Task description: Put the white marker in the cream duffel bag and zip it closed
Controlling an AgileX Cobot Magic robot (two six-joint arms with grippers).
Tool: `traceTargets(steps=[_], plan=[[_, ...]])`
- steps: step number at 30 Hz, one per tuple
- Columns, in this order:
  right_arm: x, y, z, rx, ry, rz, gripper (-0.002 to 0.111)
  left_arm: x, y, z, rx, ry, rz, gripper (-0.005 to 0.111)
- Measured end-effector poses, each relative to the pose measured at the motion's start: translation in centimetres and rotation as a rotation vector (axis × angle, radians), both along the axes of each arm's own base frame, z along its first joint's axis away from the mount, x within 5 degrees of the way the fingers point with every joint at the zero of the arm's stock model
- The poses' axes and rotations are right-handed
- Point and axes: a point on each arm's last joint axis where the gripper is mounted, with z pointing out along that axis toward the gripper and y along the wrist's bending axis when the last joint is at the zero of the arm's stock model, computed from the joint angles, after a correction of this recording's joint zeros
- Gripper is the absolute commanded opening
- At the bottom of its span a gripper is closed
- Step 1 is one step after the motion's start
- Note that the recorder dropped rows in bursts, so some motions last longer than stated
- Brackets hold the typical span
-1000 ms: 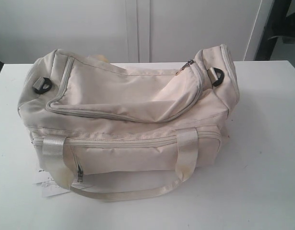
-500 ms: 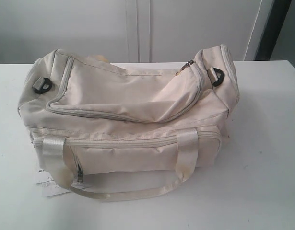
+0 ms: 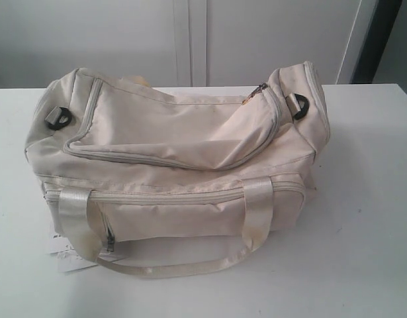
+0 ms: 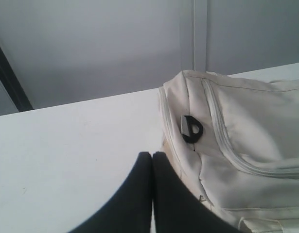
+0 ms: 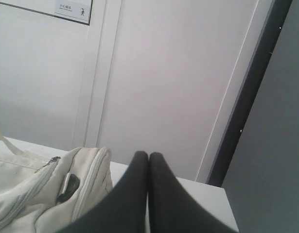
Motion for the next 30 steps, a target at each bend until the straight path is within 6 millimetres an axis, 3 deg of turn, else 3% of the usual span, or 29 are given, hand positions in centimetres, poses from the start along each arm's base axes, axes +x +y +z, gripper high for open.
traceTargets(steps=[7,30], plan=[[-0.5,0.1,-0.3,0.000,0.028,0.009,0.000,-1.2,-0.2,-0.4,0.003,-0.026,-0.012,0.000],[-0.5,0.1,-0.3,-0.008,0.030,0.009,0.000,-1.3,-0.2,-0.7,0.005,-0.012,-0.014,0.000]])
